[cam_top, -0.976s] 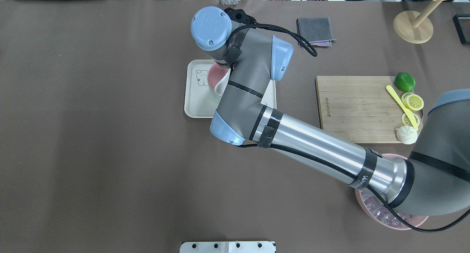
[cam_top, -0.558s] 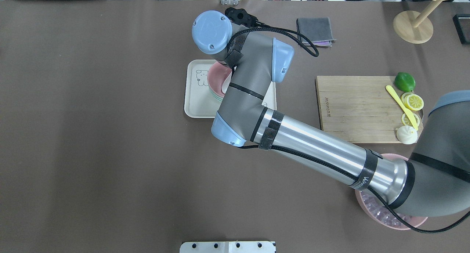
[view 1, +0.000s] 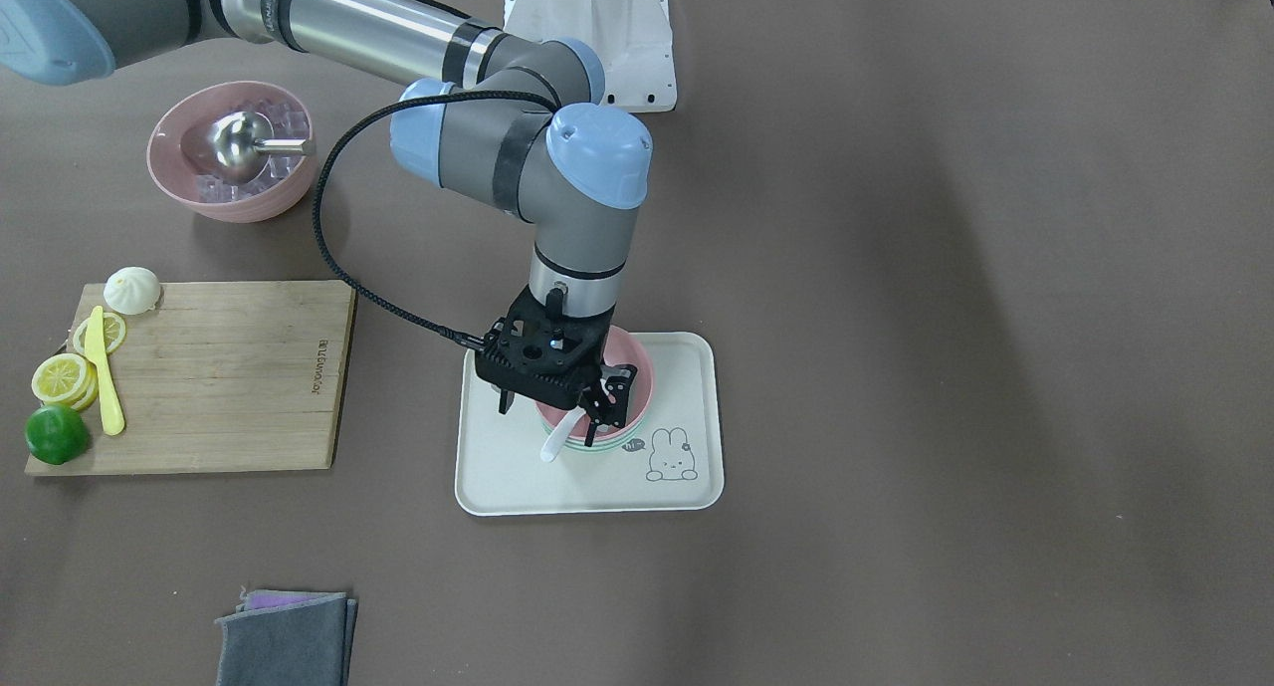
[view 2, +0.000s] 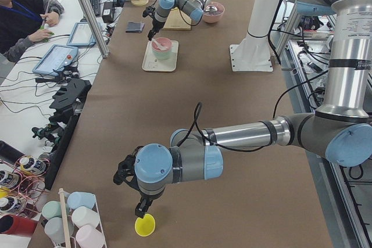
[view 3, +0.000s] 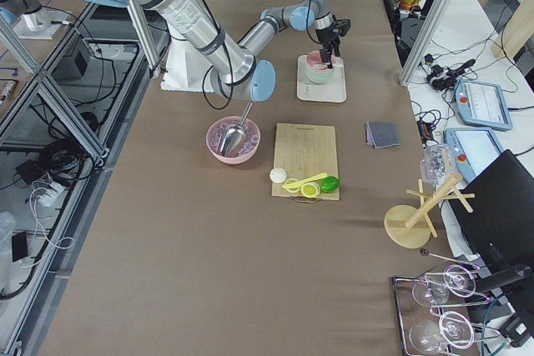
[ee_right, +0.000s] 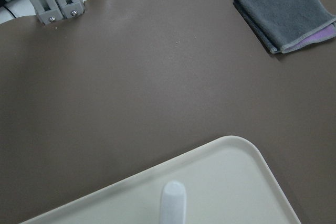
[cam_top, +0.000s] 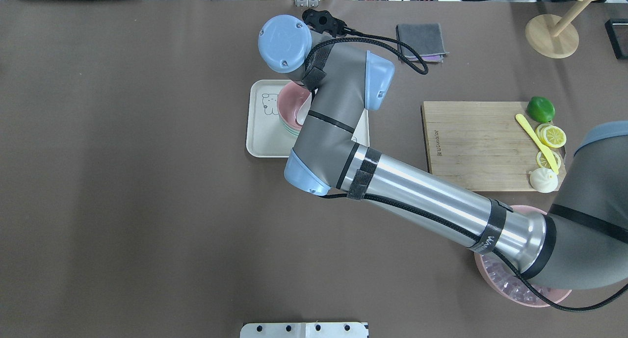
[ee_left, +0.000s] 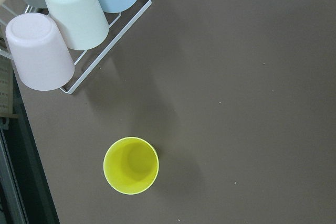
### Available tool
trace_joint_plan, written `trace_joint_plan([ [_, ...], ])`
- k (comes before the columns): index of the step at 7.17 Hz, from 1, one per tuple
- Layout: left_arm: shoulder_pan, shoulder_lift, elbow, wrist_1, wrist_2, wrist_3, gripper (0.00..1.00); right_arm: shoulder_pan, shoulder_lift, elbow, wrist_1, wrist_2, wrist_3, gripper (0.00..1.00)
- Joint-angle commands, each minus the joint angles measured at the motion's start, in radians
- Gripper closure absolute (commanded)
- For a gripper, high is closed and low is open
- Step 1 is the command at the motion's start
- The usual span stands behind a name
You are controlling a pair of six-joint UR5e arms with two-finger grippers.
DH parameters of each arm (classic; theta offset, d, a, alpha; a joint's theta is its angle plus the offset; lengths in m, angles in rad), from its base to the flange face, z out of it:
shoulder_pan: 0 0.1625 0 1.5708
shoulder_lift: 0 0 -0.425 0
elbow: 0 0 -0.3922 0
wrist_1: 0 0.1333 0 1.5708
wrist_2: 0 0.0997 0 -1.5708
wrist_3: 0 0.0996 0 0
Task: Stack pink bowl on green and place spoon
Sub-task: 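Carry the white spoon with the right gripper into the pink bowl, then release the spoon and raise the right arm away from the tray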
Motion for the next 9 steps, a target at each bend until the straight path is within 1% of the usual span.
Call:
trace_joint_plan([
  [1, 0.005, -0.005, -0.003, 0.007, 0.000, -0.075, 0.02, 0.106, -0.135, 0.139, 0.008, 0.142, -0.222, 0.00],
  [3, 0.066, -0.002, -0.012, -0.002, 0.000, -0.234, 0.02, 0.232, -0.310, 0.287, 0.009, 0.295, -0.463, 0.00],
  [4, 0.101, 0.000, -0.032, -0.003, 0.000, -0.298, 0.02, 0.304, -0.402, 0.362, 0.009, 0.377, -0.569, 0.00],
  [5, 0.106, 0.003, -0.035, -0.015, 0.000, -0.310, 0.02, 0.381, -0.511, 0.433, 0.009, 0.443, -0.695, 0.00],
  [6, 0.106, 0.011, -0.040, -0.041, -0.002, -0.311, 0.02, 0.468, -0.618, 0.473, 0.006, 0.494, -0.889, 0.00],
  [8, 0.107, 0.020, -0.064, -0.039, -0.054, -0.314, 0.02, 0.674, -0.767, 0.469, -0.003, 0.631, -1.252, 0.00],
  [9, 0.107, 0.018, -0.067, -0.040, -0.054, -0.314, 0.02, 0.758, -0.846, 0.464, -0.003, 0.688, -1.386, 0.00],
])
